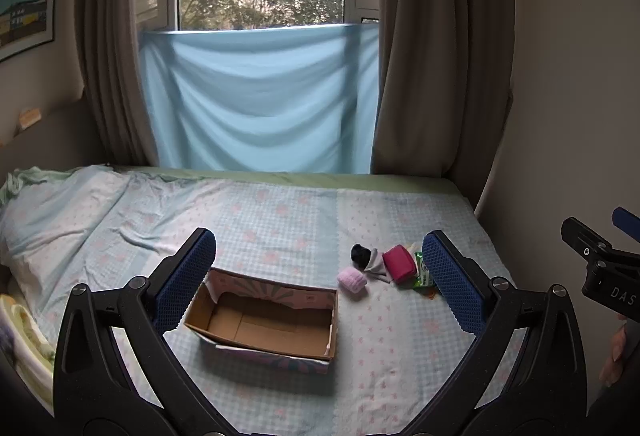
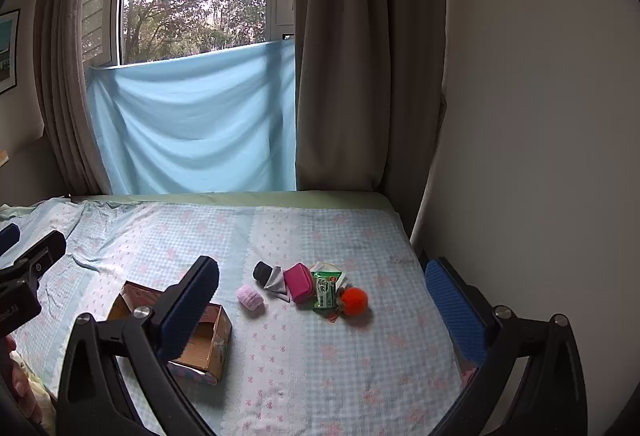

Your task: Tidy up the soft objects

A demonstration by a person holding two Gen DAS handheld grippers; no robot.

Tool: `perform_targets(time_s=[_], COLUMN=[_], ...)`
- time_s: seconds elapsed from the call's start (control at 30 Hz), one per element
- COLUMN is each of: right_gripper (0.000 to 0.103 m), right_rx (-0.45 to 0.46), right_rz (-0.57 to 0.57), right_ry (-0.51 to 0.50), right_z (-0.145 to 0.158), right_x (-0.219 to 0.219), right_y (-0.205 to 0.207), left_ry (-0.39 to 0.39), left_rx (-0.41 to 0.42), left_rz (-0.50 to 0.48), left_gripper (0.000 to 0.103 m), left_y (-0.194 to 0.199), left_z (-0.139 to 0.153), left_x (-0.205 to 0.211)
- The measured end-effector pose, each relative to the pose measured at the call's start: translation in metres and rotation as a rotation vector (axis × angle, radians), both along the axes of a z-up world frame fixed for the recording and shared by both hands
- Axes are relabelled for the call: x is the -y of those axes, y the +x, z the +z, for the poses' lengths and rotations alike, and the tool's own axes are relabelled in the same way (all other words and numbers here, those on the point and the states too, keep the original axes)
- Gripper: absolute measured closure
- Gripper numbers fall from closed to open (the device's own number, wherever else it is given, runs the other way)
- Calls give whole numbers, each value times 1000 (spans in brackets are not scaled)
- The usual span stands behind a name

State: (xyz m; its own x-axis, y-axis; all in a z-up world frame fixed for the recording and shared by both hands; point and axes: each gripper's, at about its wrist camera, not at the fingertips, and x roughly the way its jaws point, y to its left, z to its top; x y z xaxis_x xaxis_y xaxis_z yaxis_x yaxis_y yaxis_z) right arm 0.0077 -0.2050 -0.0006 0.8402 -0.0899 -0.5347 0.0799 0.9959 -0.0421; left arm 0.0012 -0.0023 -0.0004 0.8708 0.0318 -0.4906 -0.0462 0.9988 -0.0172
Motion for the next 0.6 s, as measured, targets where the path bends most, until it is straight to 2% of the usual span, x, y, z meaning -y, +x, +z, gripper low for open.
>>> perform_targets(time_s=[0.6], right_gripper=[0], right_rx=[16], right_rz=[11], right_ry=[6], right_z=[-8], right_x=[-1], right_y=[2], left_ry=[-2], left_rx=[-7], left_rz=[3], left_gripper=[0], left_y=[1], left_z=[0], left_x=[-4])
